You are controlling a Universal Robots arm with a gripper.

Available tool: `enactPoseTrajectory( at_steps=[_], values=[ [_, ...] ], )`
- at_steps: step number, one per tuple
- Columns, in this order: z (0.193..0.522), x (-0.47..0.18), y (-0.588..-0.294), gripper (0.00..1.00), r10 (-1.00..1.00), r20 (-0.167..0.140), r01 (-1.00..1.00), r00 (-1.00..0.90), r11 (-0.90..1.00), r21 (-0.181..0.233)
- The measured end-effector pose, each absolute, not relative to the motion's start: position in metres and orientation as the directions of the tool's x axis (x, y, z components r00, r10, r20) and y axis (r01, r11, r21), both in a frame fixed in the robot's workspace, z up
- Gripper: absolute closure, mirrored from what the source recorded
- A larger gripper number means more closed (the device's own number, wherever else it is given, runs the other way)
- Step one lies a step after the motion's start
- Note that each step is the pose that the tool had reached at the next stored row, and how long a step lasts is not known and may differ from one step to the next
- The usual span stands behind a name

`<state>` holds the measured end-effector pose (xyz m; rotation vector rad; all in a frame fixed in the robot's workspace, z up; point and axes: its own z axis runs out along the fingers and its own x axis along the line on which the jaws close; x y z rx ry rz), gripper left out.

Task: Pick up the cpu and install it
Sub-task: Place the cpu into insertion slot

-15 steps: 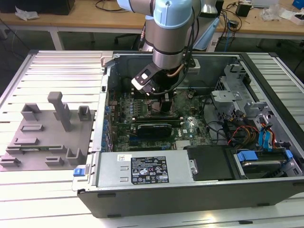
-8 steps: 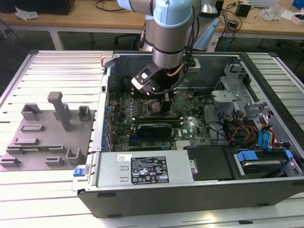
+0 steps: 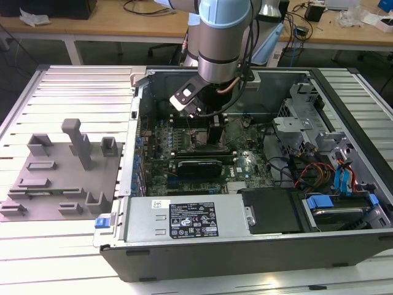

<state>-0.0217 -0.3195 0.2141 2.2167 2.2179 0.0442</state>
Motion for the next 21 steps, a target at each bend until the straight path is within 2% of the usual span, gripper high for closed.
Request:
enactPoseTrajectory(
  at_steps=[3, 6, 7, 12, 21],
  values=[
    [0.2144, -0.0217, -0.3196, 0.41, 1.0, 0.016, 1.0, -0.001, 0.0, 0.024],
    [0.2145, -0.0217, -0.3196, 0.6, 1.0, 0.016, 1.0, -0.001, 0.0, 0.024],
    [0.2146, -0.0217, -0.3196, 0.6, 1.0, 0.016, 1.0, -0.001, 0.0, 0.024],
    [0.215, -0.0217, -0.3196, 0.89, 1.0, 0.016, 1.0, -0.001, 0.0, 0.024],
    [0.2143, -0.0229, -0.3197, 0.89, 1.0, 0.016, 1.0, -0.001, 0.0, 0.024]
  ],
)
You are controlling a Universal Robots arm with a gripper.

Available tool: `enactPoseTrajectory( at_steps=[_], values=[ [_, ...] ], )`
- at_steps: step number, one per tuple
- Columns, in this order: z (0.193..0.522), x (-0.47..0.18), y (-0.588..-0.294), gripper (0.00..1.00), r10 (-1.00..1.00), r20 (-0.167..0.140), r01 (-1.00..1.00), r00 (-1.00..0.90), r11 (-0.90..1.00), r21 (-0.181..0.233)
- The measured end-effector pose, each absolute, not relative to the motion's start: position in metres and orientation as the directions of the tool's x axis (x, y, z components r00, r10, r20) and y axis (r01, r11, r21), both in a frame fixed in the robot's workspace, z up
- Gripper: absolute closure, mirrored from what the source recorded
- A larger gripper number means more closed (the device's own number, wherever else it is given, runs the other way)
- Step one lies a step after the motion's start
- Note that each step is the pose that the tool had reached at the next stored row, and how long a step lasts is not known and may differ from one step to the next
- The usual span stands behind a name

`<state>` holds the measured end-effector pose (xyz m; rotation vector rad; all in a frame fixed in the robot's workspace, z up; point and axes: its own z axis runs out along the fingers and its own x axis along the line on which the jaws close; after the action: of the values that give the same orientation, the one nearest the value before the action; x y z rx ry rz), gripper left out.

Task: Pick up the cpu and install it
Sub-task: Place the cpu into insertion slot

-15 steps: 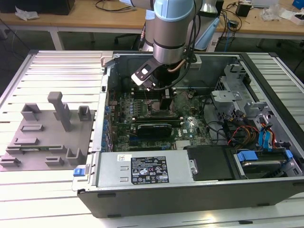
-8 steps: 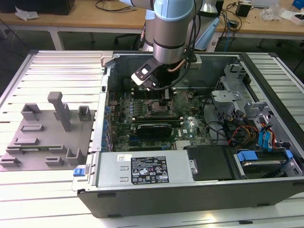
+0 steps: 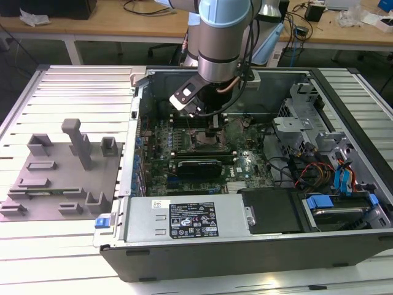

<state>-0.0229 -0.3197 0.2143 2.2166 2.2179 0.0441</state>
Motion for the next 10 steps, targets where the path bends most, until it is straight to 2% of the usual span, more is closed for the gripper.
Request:
enactPoseTrajectory(
  at_steps=[10],
  values=[
    [0.2058, -0.0297, -0.3198, 0.89, 1.0, 0.016, 1.0, -0.001, 0.0, 0.024]
  ],
)
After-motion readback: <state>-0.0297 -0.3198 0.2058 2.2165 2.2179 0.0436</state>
